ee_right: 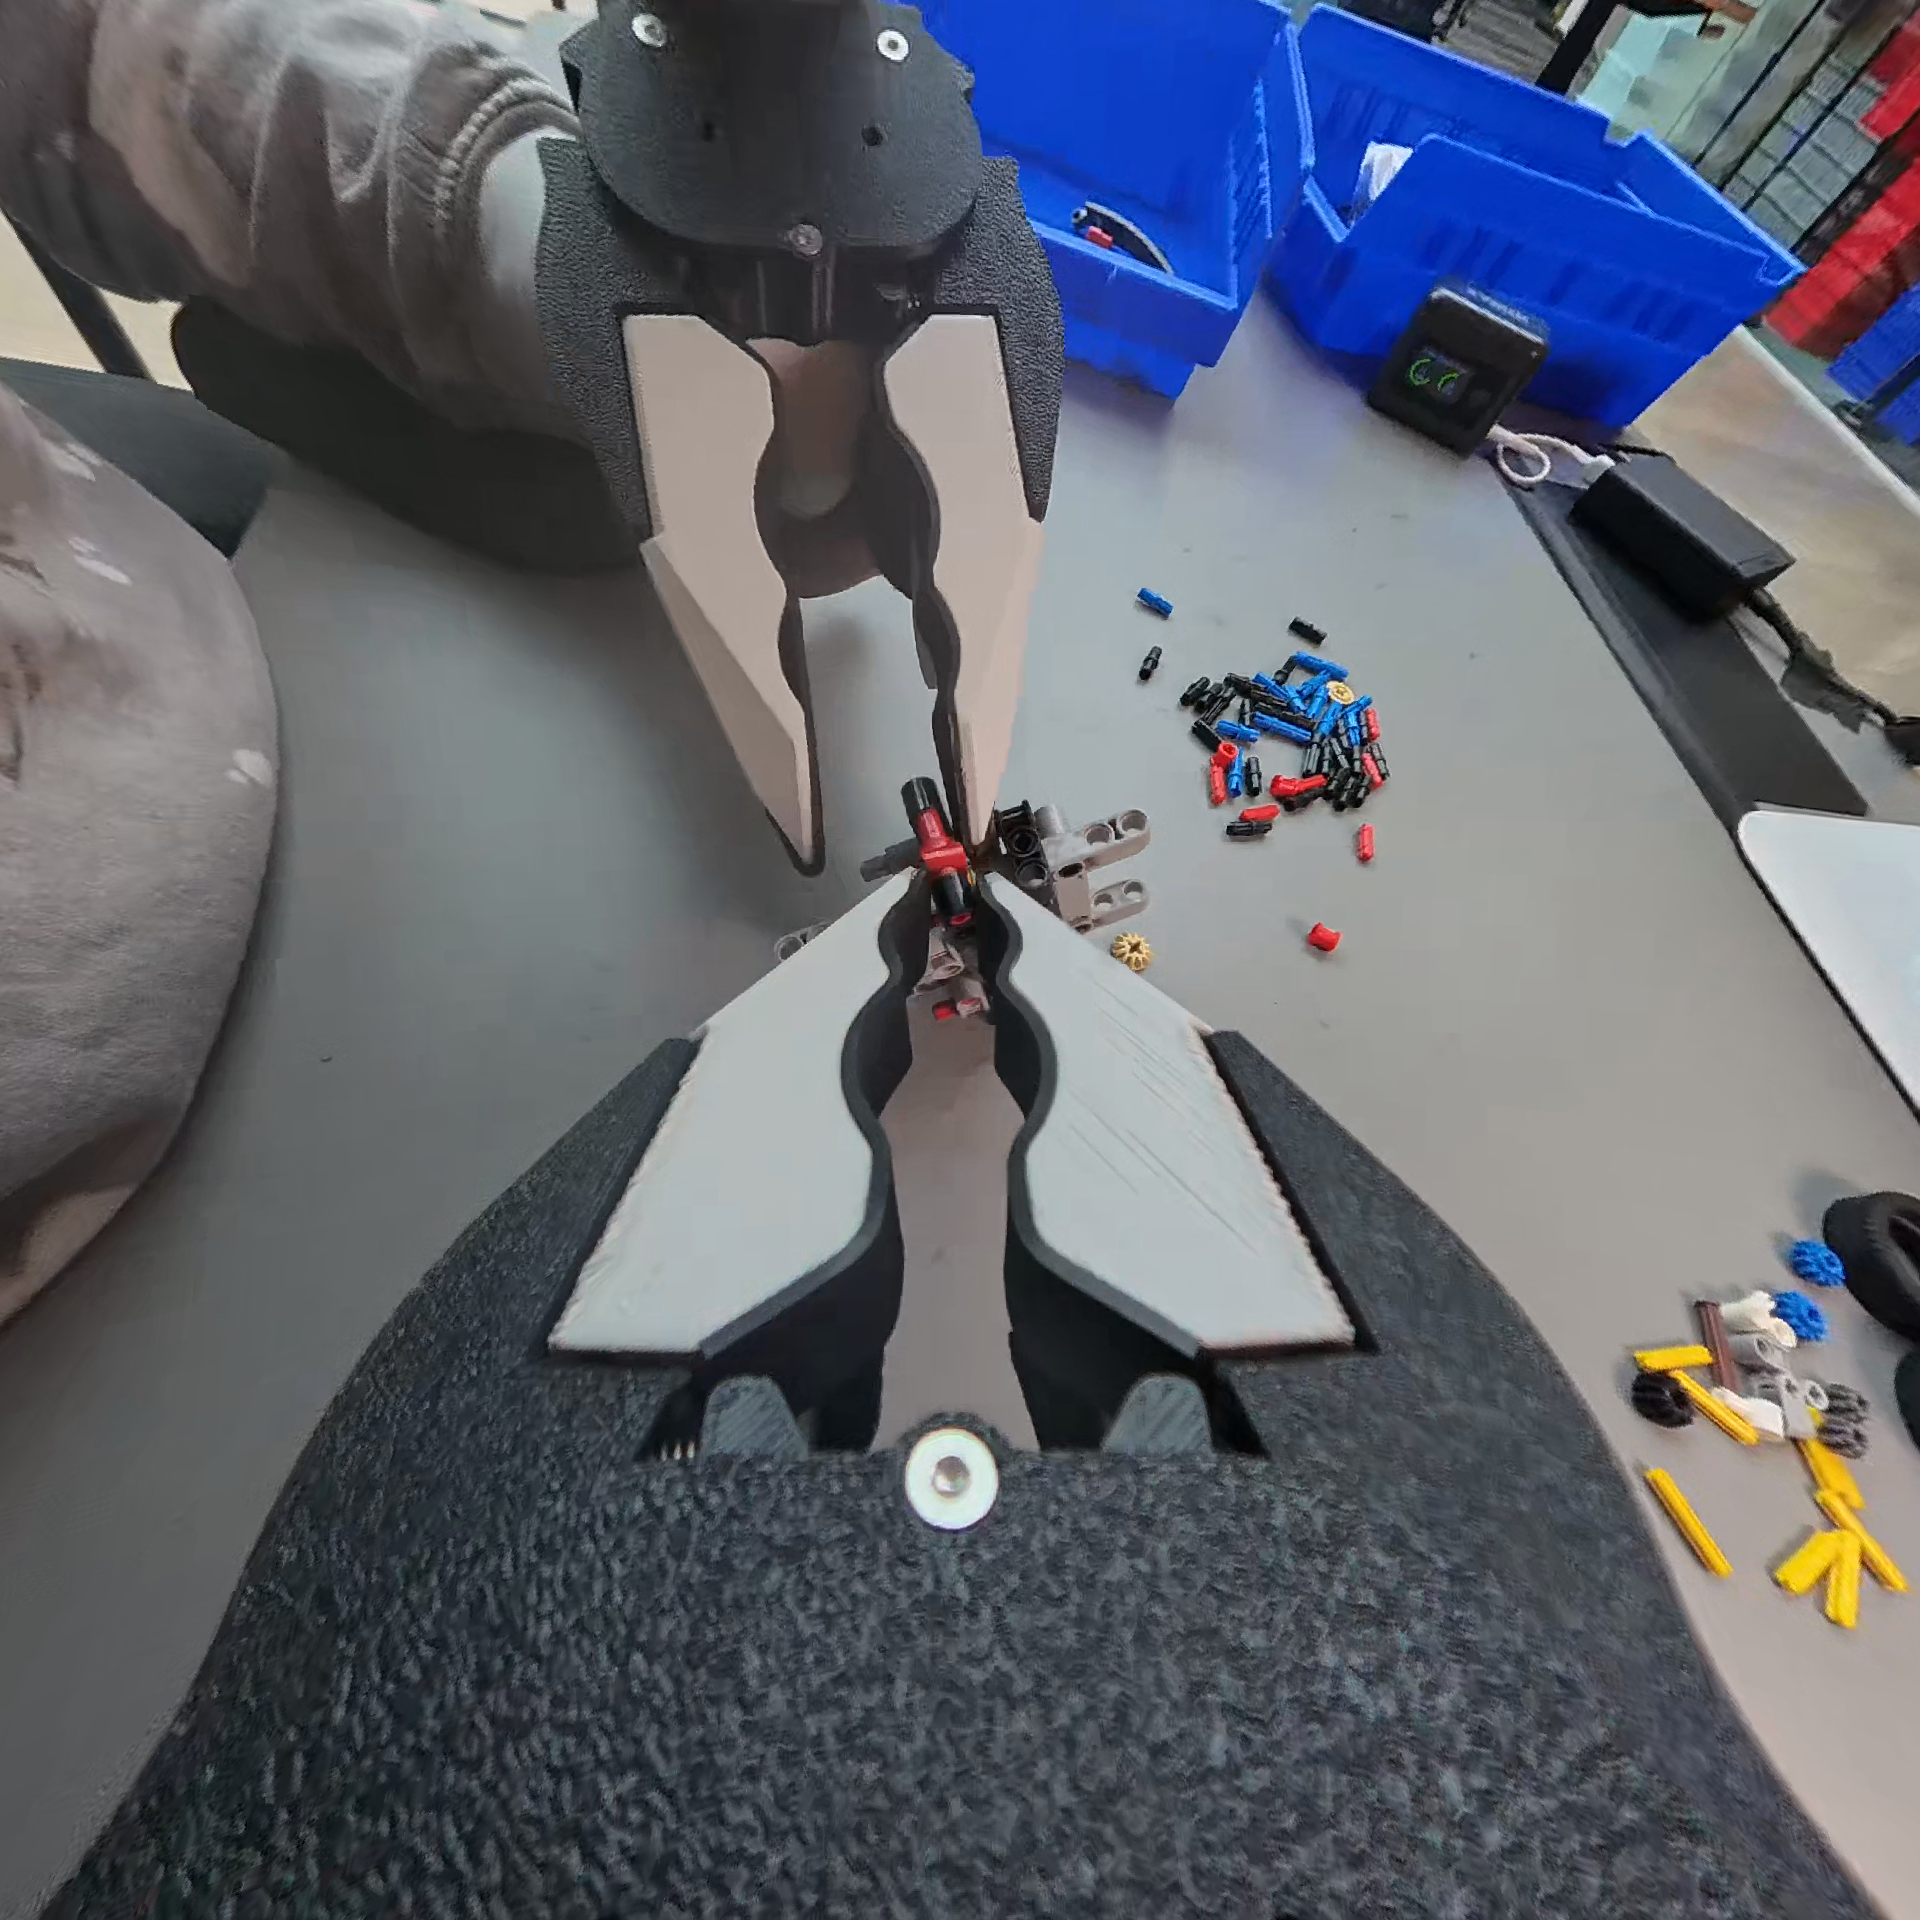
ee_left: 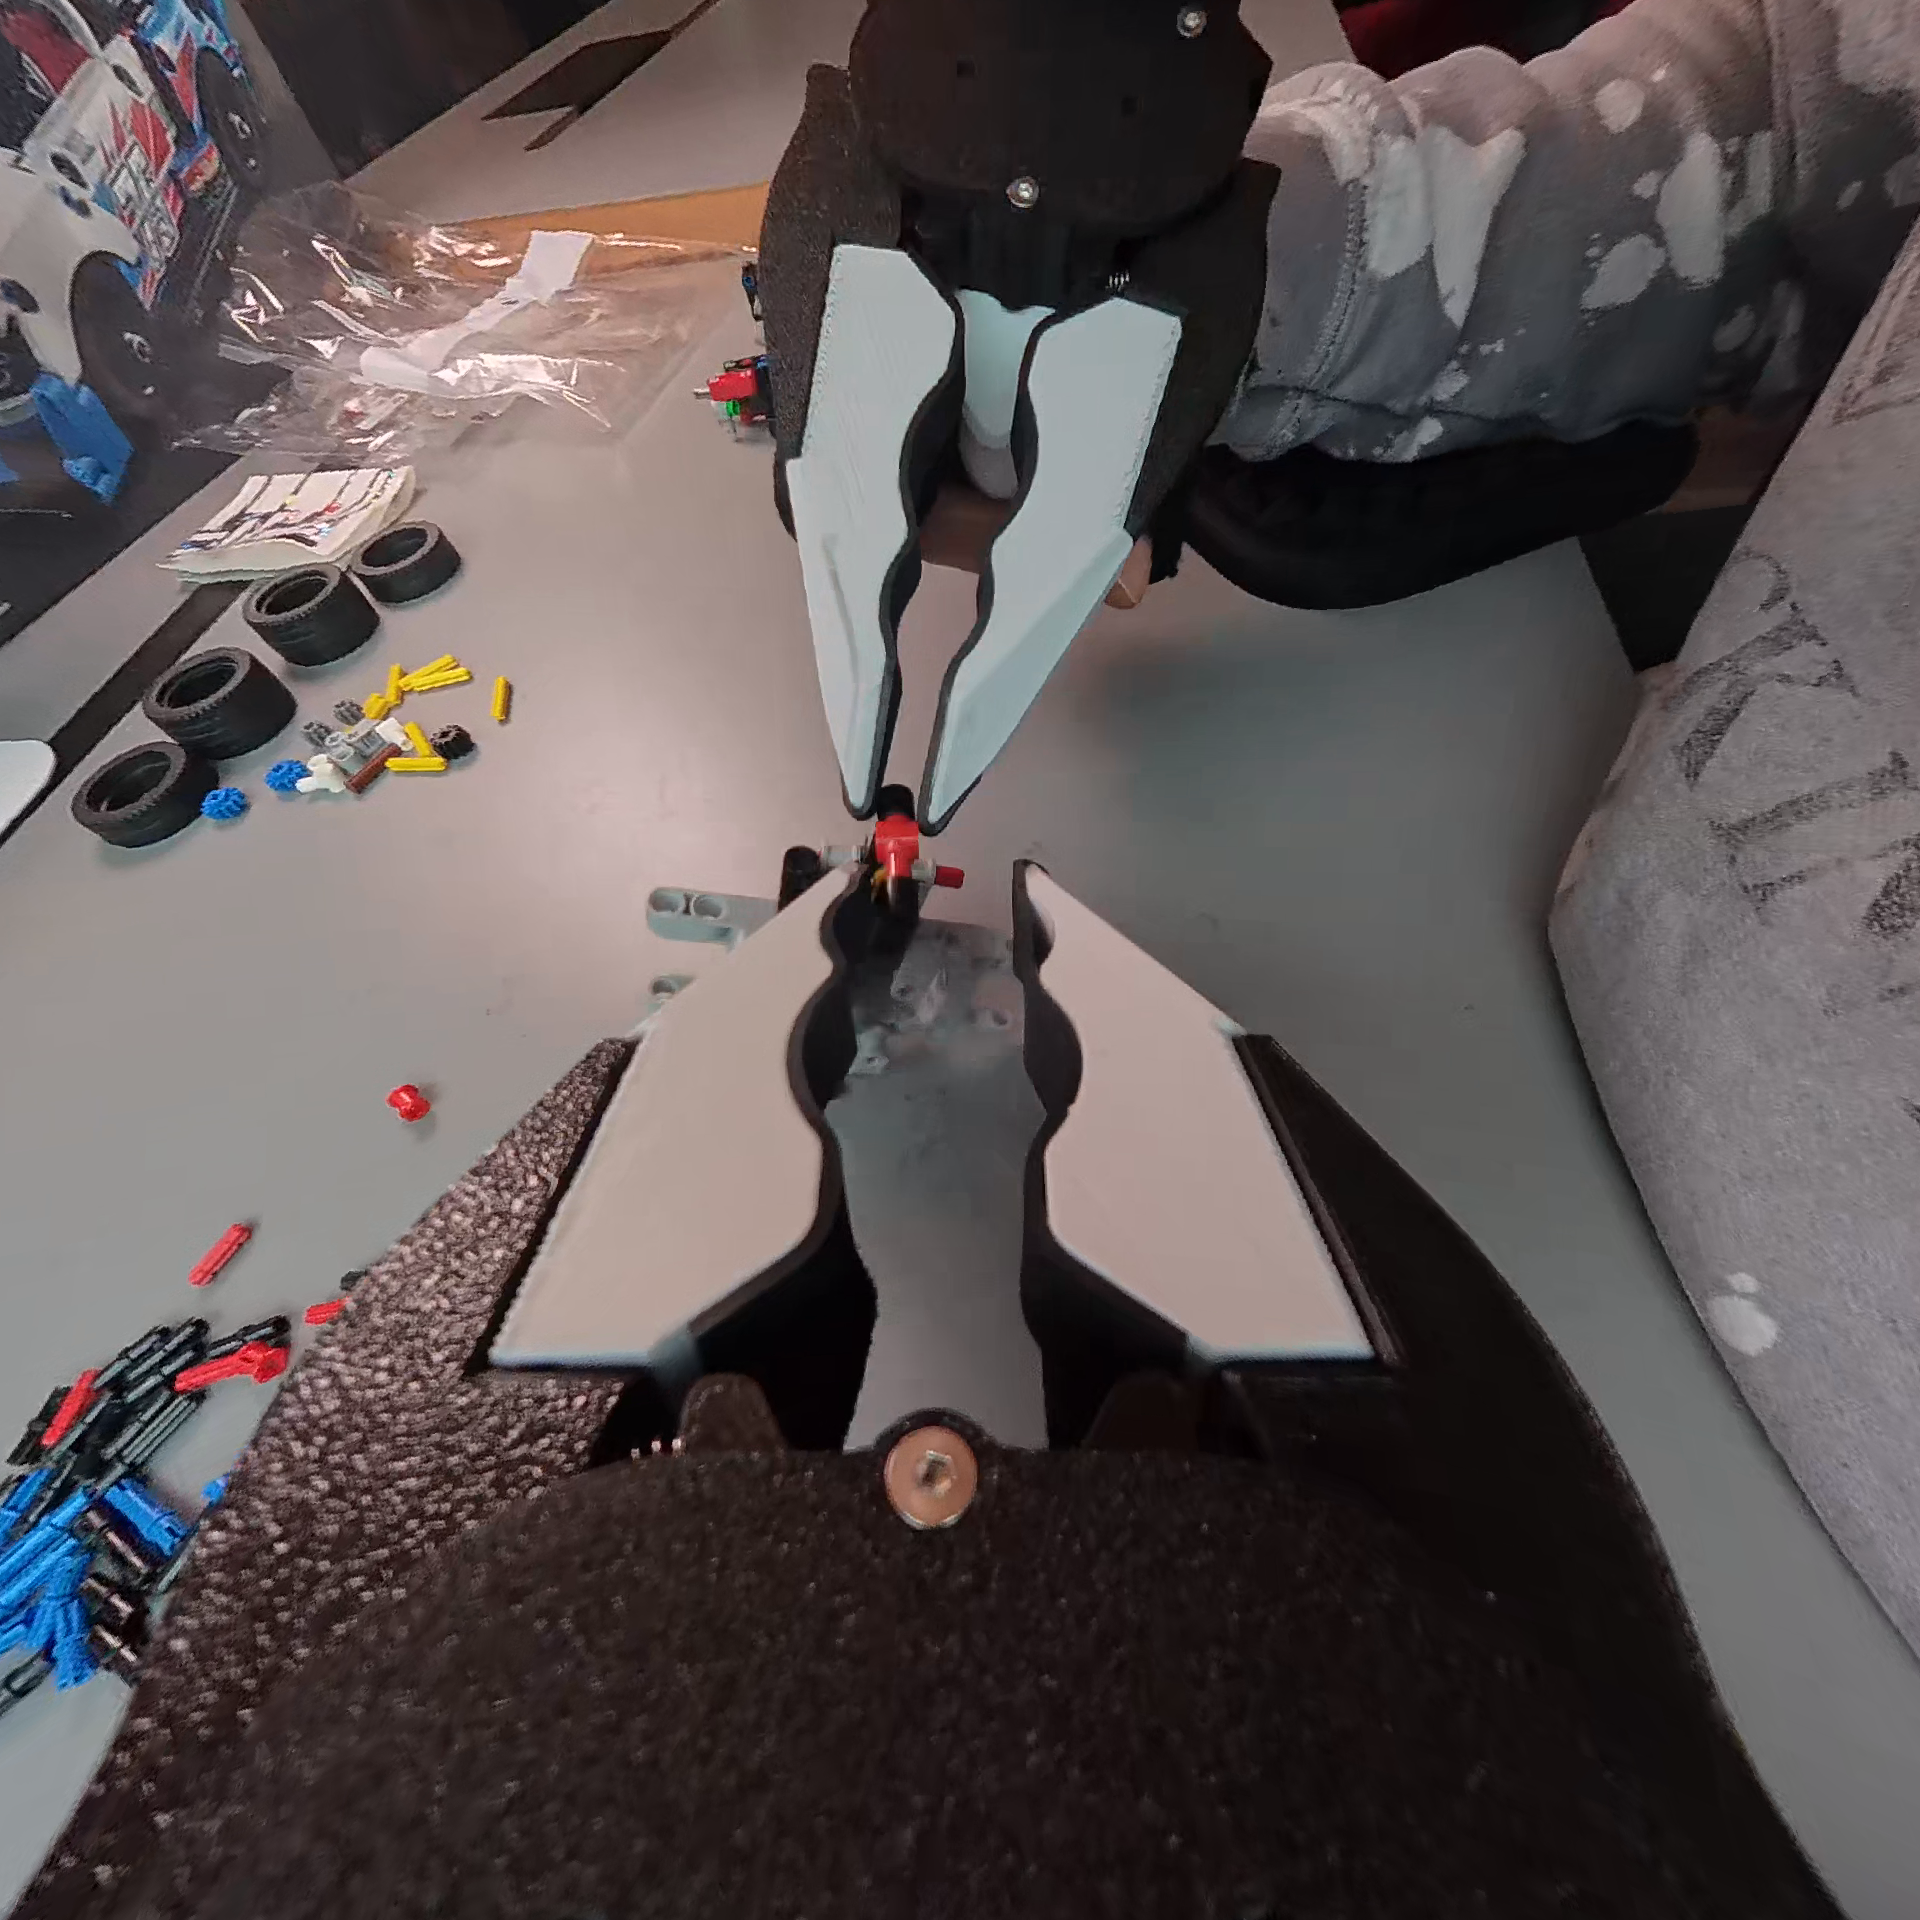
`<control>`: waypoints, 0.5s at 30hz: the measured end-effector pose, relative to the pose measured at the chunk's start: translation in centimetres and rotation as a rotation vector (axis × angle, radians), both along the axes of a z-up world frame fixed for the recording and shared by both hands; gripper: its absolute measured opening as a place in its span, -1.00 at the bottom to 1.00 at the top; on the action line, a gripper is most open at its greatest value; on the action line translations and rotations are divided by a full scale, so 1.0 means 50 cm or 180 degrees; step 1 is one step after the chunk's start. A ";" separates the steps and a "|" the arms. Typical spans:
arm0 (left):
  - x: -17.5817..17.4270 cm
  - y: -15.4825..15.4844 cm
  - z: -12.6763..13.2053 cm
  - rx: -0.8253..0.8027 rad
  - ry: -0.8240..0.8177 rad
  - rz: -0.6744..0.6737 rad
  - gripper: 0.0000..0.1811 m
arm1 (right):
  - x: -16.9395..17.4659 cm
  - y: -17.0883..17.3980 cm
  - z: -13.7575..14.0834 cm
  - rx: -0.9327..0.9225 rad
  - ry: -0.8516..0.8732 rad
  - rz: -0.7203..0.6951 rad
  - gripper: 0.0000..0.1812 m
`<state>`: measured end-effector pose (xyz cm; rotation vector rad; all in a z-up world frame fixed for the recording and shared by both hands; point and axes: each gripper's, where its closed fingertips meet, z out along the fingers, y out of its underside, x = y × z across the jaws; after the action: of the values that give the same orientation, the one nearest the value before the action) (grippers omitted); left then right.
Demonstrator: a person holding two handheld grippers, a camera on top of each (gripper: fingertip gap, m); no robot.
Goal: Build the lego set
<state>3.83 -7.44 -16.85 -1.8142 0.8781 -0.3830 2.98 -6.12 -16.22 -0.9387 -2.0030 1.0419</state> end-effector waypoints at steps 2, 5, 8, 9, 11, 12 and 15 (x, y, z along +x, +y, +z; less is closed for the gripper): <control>-0.020 -0.003 0.004 0.0099 0.0093 -0.0017 -0.69 | 0.008 0.001 0.003 -0.0032 0.0058 0.0106 -0.94; -0.049 -0.009 0.015 0.0211 0.0072 -0.0057 -0.59 | 0.025 0.000 0.000 -0.0046 0.0128 0.0310 -0.93; -0.054 -0.006 0.001 -0.0026 -0.0113 -0.0202 -0.21 | 0.042 -0.022 0.003 -0.0237 0.0121 0.0632 -0.94; -0.045 -0.007 -0.011 -0.0150 -0.0141 -0.0332 -0.10 | 0.046 -0.032 0.006 -0.0310 0.0120 0.0747 -0.94; -0.019 -0.009 -0.030 -0.0297 -0.0166 -0.0592 0.04 | 0.053 -0.053 0.008 -0.0439 0.0044 0.0960 -0.94; -0.005 -0.012 -0.038 -0.0346 -0.0130 -0.0715 0.07 | 0.058 -0.064 0.006 -0.0485 -0.0010 0.1054 -0.94; 0.034 -0.028 -0.052 -0.0428 0.0004 -0.1036 -0.03 | 0.068 -0.084 0.004 -0.0603 -0.0104 0.1196 -0.94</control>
<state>5.52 -8.85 -19.47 -1.7933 1.1767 -0.6604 6.38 -10.34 -16.04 -0.6882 -2.1882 1.4487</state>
